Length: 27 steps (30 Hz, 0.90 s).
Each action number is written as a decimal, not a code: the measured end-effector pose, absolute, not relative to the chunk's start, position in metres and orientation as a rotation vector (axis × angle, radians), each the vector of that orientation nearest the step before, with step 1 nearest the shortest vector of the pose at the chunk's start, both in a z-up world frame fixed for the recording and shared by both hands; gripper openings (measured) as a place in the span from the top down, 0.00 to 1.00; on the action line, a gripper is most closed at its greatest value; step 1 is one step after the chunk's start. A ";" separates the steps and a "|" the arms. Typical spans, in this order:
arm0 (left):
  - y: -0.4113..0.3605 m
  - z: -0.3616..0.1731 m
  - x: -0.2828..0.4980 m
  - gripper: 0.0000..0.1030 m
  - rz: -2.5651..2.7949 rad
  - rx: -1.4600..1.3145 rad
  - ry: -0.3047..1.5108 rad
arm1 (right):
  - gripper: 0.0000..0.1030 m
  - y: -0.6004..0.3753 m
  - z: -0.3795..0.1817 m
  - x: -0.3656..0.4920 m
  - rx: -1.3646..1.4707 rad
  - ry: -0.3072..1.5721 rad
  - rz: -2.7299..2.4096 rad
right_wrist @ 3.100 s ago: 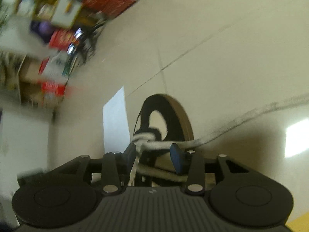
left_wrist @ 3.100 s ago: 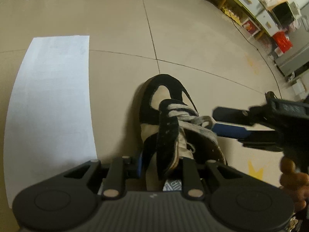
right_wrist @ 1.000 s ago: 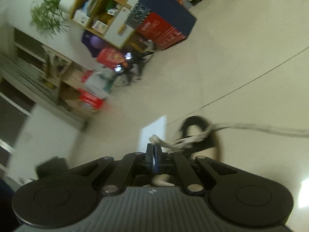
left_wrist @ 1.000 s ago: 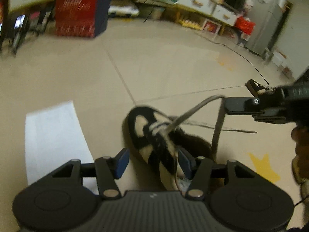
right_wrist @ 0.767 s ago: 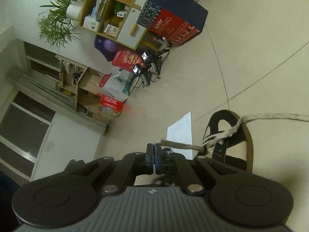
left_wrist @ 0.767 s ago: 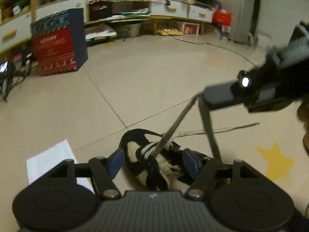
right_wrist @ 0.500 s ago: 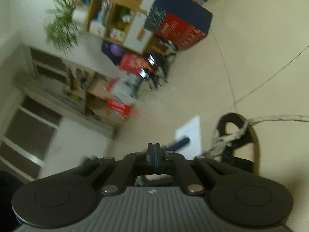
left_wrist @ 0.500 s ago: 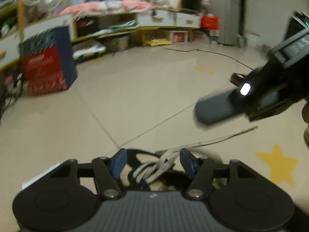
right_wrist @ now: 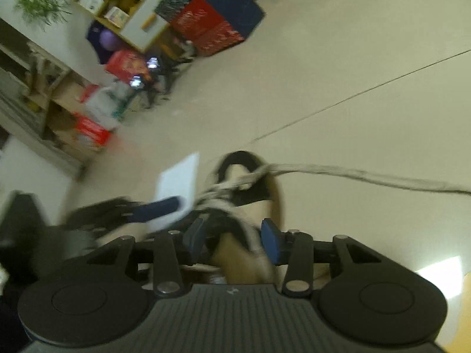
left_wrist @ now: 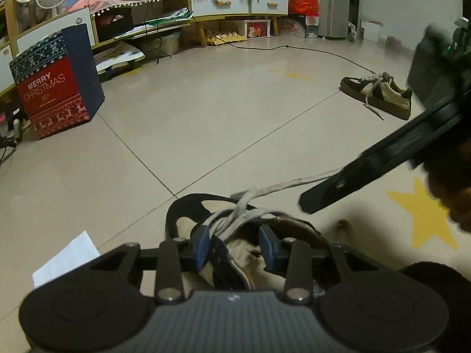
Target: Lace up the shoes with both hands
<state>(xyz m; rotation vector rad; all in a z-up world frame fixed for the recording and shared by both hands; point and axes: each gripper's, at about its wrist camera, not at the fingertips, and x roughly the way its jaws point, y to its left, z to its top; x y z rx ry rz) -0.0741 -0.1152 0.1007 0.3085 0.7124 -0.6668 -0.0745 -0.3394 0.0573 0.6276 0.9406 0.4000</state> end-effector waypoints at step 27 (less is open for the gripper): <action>-0.132 0.118 -0.048 1.00 -0.591 0.455 0.507 | 0.94 -0.289 0.134 -0.073 0.529 0.726 0.680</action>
